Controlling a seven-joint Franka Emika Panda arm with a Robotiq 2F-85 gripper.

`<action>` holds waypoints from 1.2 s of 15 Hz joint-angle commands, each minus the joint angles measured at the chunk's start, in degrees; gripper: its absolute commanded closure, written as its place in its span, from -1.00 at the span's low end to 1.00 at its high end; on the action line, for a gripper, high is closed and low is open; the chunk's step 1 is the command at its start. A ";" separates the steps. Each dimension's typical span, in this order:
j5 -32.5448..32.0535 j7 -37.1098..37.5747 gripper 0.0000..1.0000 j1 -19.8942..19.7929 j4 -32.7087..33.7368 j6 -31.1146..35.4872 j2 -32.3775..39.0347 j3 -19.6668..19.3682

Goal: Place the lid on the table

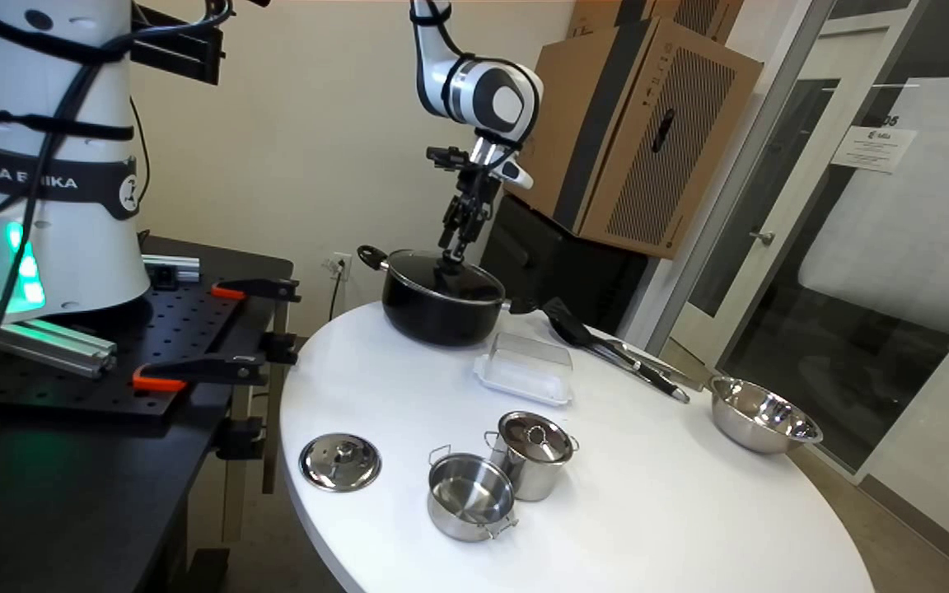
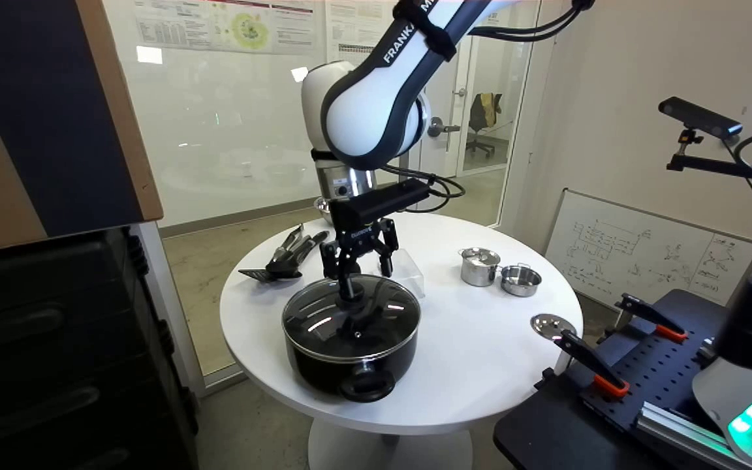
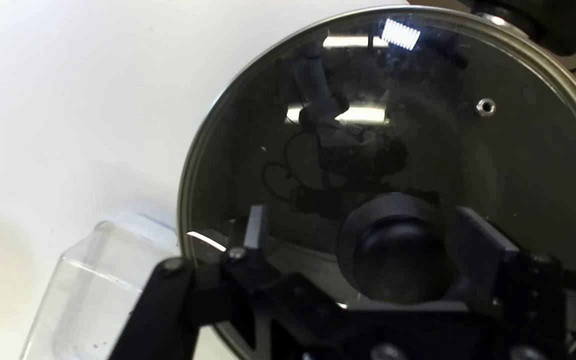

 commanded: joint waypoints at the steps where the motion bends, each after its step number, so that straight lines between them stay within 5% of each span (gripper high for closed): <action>1: -1.47 0.71 -0.30 0.25 0.39 1.70 0.92 -0.37; 3: -1.41 0.76 -0.14 0.40 0.59 1.93 1.09 -0.25; 10: -1.72 0.78 0.91 0.97 0.96 2.45 1.30 -0.34; 13: -1.69 0.76 0.24 0.78 1.01 2.25 1.23 -0.54; 15: -1.70 0.70 0.10 0.75 1.00 2.19 1.18 -0.61; 18: -1.68 0.64 -0.35 0.77 0.95 2.29 1.01 -0.57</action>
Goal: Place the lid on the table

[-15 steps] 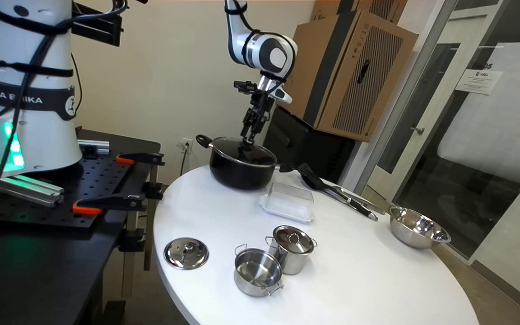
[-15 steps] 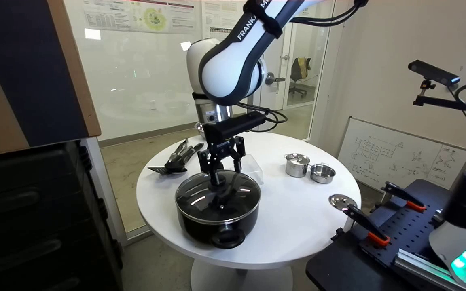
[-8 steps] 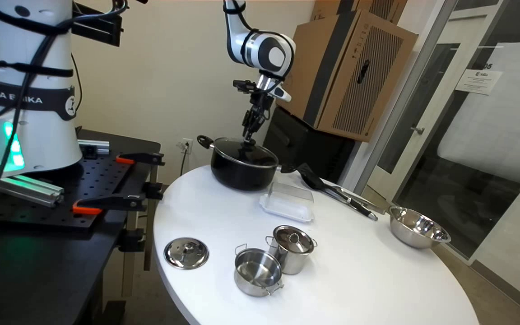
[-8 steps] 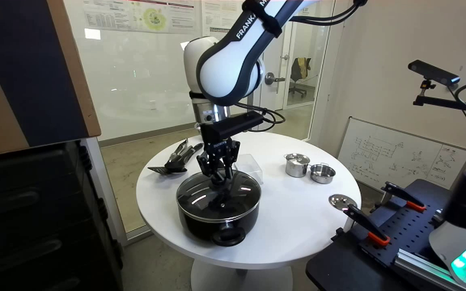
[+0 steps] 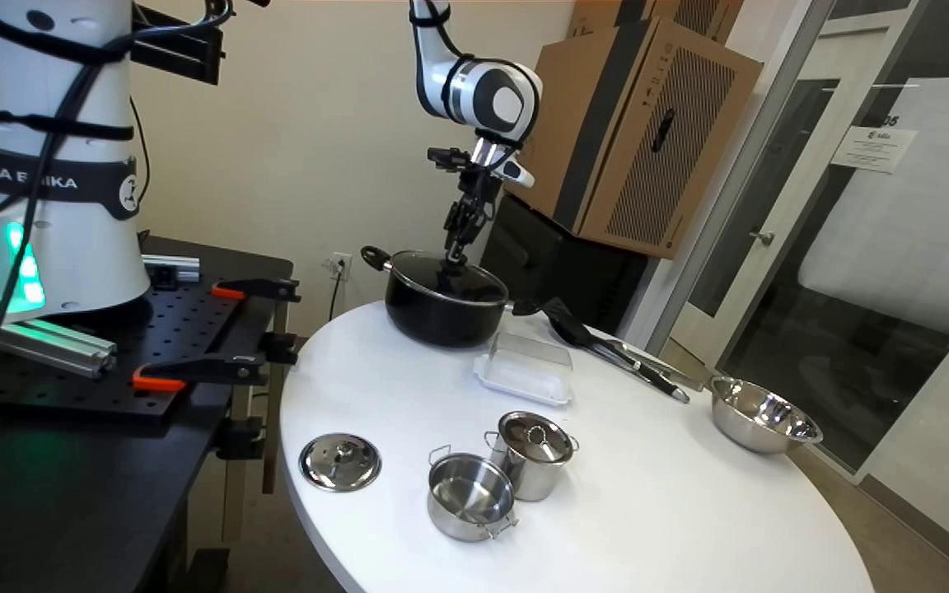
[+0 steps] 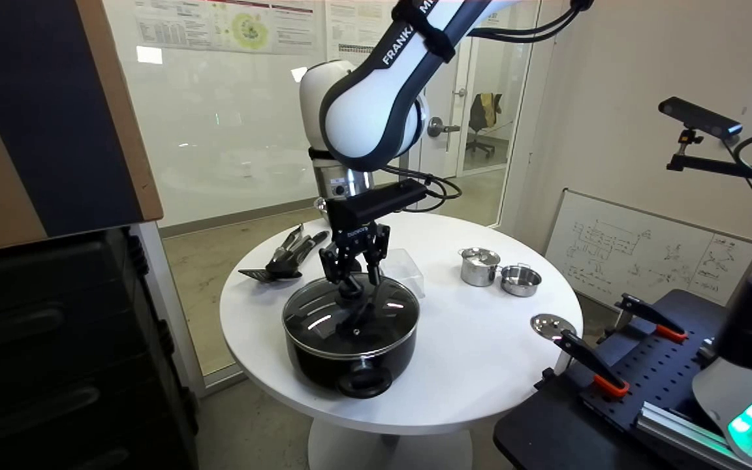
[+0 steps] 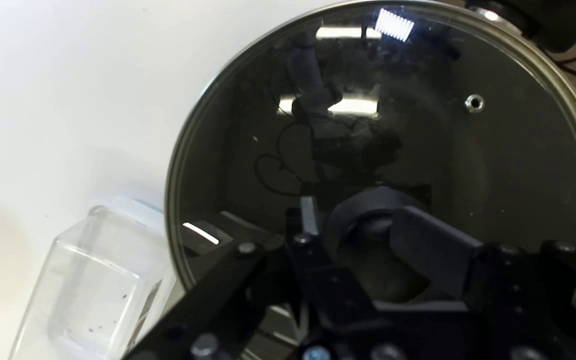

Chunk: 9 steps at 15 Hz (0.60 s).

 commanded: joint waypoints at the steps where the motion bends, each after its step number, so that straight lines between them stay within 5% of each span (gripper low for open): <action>1: -1.29 0.71 -0.49 0.10 0.73 0.87 0.87 -0.11; 5: -1.45 0.74 -1.00 0.21 1.03 0.91 1.01 -0.15; 9: -1.76 0.92 -1.00 0.41 1.77 1.16 1.98 -0.38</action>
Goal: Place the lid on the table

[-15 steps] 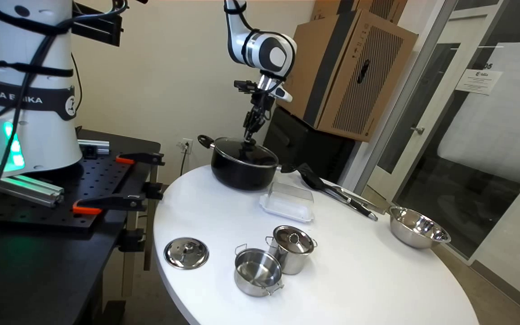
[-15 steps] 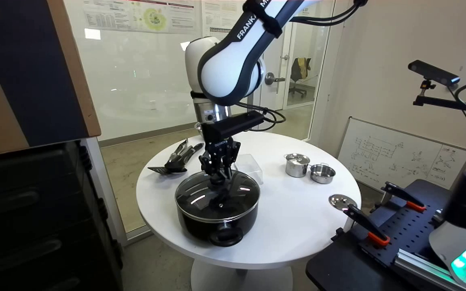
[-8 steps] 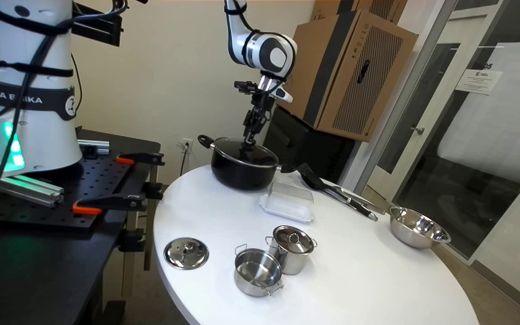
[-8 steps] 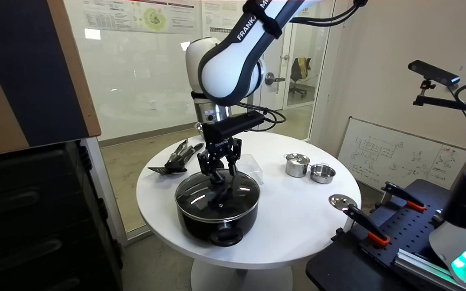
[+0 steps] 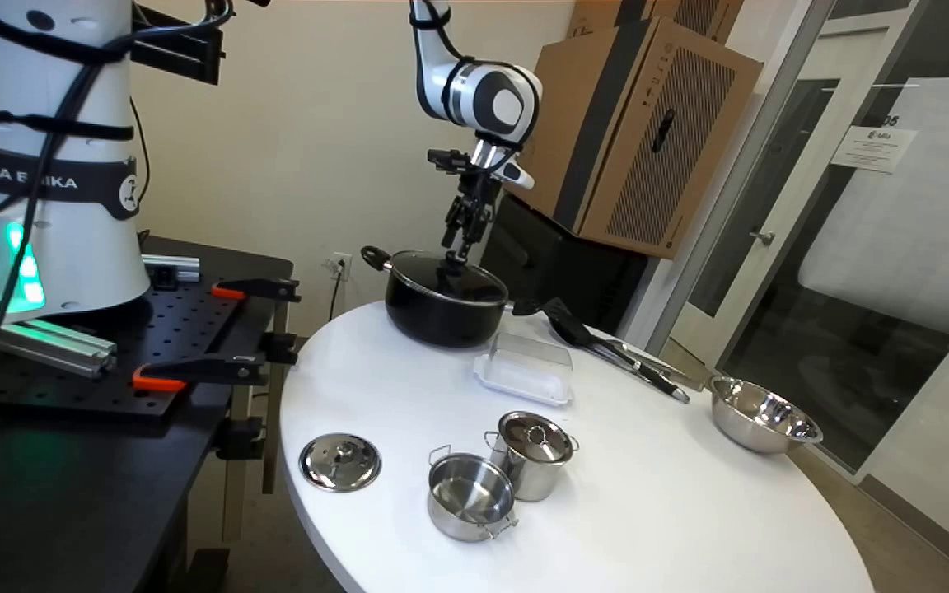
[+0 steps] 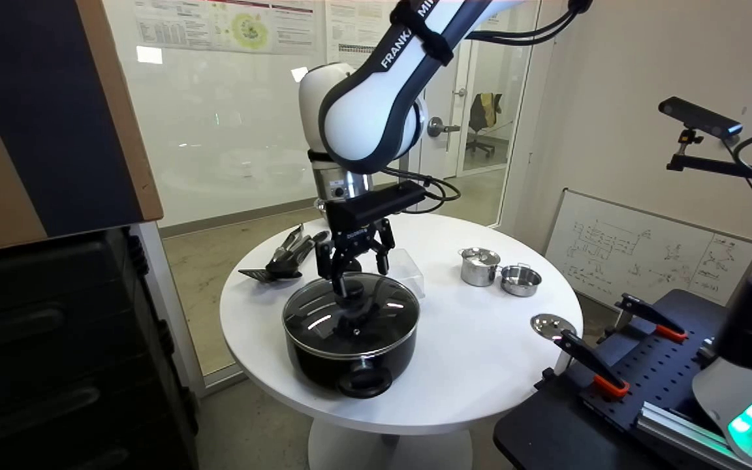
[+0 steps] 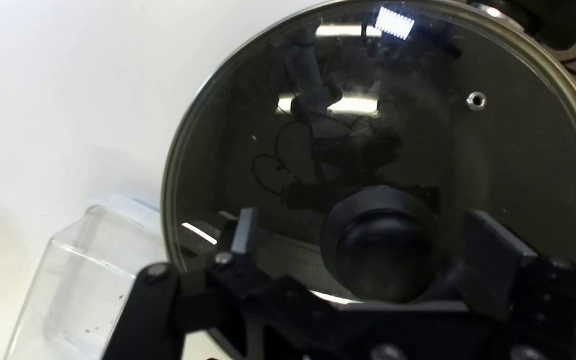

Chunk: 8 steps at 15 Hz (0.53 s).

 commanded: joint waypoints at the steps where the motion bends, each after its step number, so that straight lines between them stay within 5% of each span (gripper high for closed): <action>1: -1.78 0.98 -1.00 0.45 1.64 1.07 1.76 -0.47; 5: -2.09 1.14 -0.73 0.60 2.90 1.79 3.17 -0.88; 6: -2.13 1.18 -0.42 0.70 3.31 1.97 3.54 -0.98; 8: -2.10 1.18 -0.13 0.86 4.00 2.14 4.10 -1.07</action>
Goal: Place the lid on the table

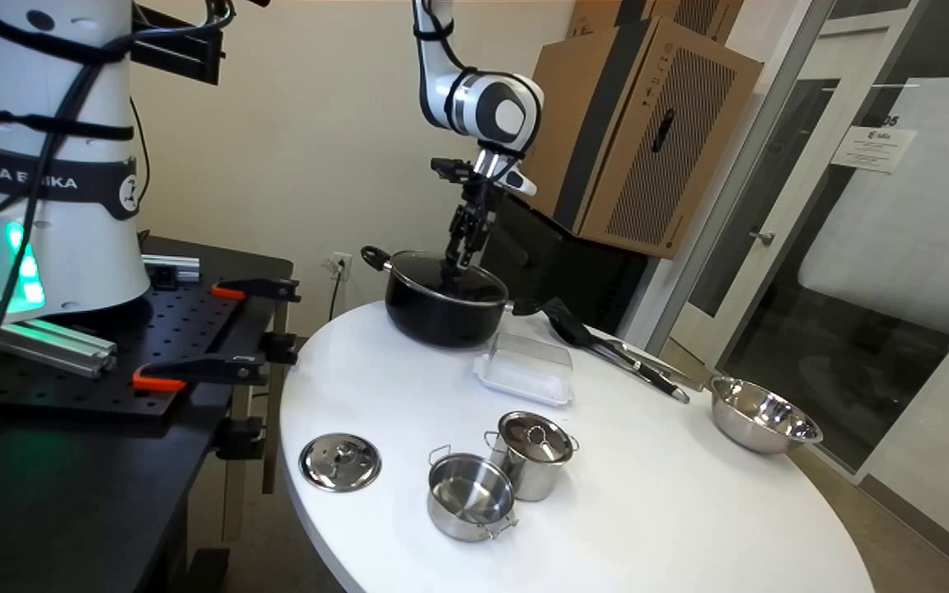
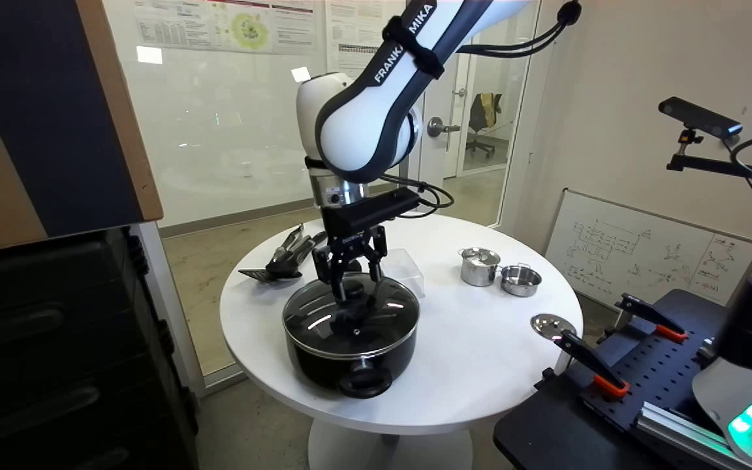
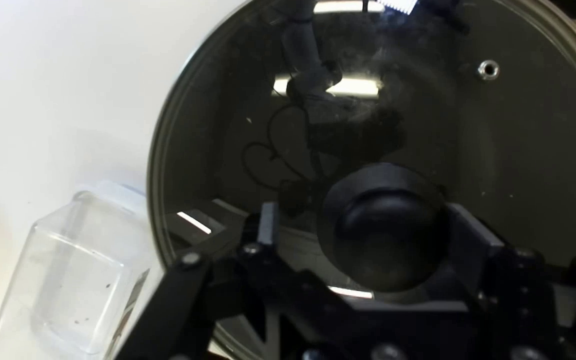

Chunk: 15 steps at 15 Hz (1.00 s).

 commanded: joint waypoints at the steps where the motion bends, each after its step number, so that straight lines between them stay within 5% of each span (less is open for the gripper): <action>1: -1.44 1.13 0.02 0.95 2.21 0.87 1.71 -0.70; 4: -1.36 1.22 0.47 1.36 2.90 0.74 1.92 -0.72; 15: 2.21 -0.51 0.50 -0.91 -1.68 0.14 -7.25 1.33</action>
